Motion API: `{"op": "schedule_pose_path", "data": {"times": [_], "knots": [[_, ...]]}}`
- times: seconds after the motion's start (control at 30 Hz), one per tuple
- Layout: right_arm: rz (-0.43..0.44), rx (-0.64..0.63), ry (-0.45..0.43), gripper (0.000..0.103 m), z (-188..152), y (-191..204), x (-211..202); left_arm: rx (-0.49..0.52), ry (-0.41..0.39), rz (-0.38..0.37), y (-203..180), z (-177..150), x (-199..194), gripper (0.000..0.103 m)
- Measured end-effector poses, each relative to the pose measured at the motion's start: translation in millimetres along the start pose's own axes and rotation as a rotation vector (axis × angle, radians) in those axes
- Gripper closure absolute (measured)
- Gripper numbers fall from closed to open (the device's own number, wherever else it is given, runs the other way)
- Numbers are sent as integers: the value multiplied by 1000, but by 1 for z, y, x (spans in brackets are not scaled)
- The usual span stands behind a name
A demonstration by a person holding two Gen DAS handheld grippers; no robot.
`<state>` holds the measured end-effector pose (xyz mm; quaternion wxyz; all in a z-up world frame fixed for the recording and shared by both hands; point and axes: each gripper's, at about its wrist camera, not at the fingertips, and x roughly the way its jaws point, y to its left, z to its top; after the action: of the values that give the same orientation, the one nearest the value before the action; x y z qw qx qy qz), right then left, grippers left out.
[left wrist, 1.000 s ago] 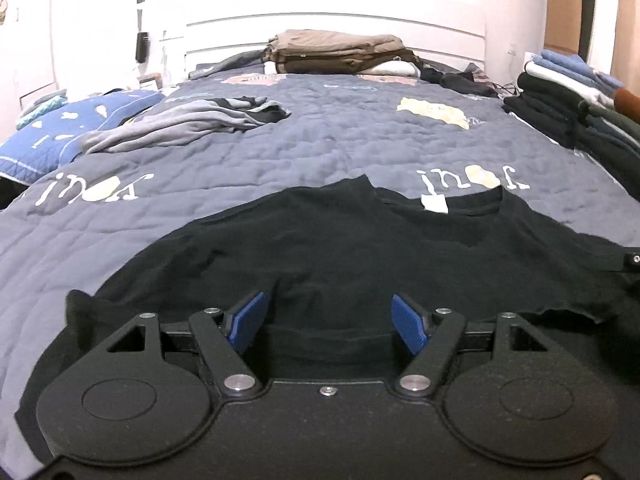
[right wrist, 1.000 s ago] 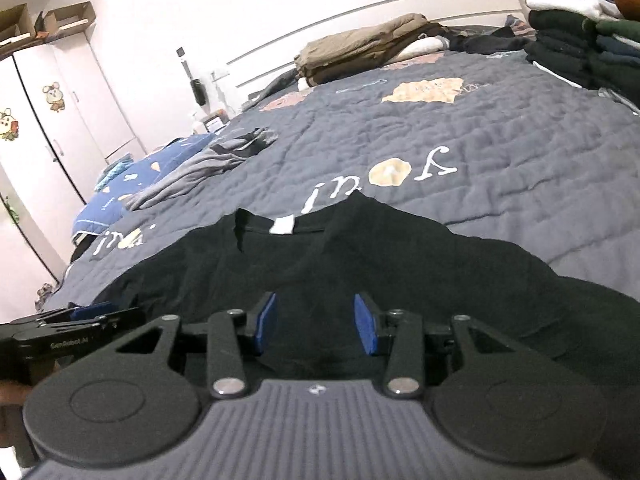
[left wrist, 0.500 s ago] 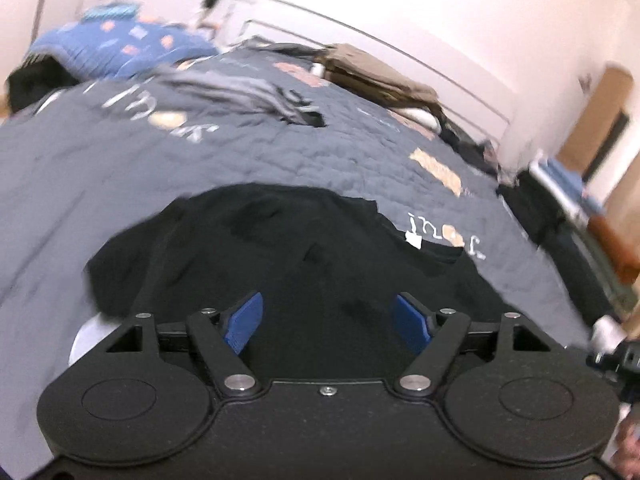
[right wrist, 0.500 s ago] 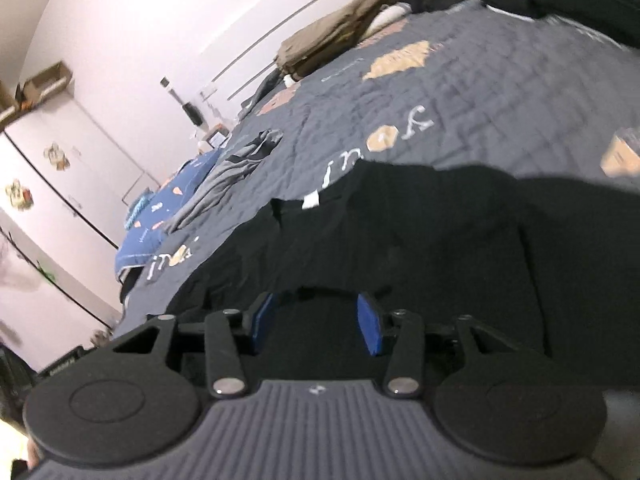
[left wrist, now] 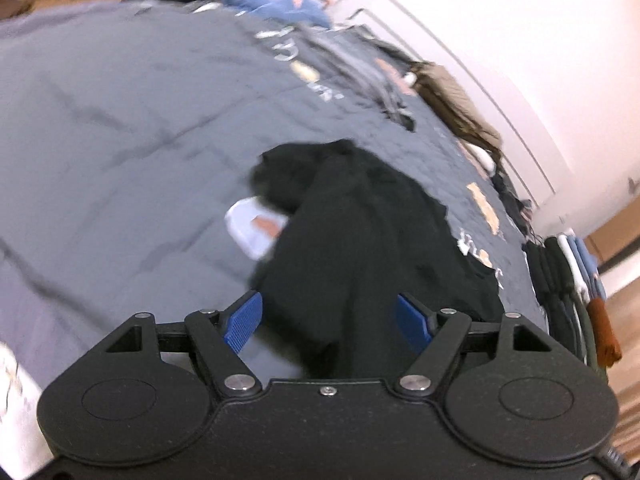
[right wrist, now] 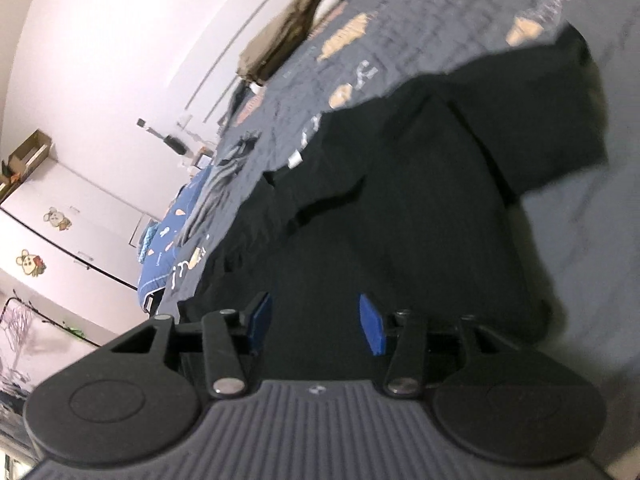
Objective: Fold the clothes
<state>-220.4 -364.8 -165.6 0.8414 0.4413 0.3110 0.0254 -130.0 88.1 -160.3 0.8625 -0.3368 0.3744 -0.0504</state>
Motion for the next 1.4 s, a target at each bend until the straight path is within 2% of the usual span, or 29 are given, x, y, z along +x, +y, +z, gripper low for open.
{"op": "schedule_pose_path", "data": {"times": [0.2,0.4,0.6,0.73,0.9,1.07,1.1,1.17,1.27,1.3,1.37,1.4], "knots": [[-8,100,6,55,-19,-14,-2,-65,29,-7,11,0,14,36],[-16,209,33,54,-28,-33,2,-112,51,-33,17,-2,32,36],[3,295,28,54,-31,-44,7,-73,72,-13,7,-7,45,37],[0,312,-6,54,-35,-47,-2,-76,73,-4,5,-8,46,37],[-76,336,0,53,-43,-54,-6,-65,75,11,3,-9,47,37],[-134,357,-49,53,-42,-62,-8,-50,75,21,1,-10,49,38],[-140,362,-71,53,-40,-63,-9,-46,75,23,0,-11,49,40],[-147,372,-110,53,-37,-66,-8,-25,76,35,-2,-12,51,57],[-136,412,-130,52,-33,-72,-3,-27,88,50,-1,-13,55,70],[-137,419,-131,51,-32,-73,-1,-37,90,52,1,-13,56,71],[-131,429,-148,51,-33,-74,3,-51,89,46,3,-12,56,84],[-127,433,-156,52,-33,-74,5,-52,86,50,3,-11,56,85]]}}
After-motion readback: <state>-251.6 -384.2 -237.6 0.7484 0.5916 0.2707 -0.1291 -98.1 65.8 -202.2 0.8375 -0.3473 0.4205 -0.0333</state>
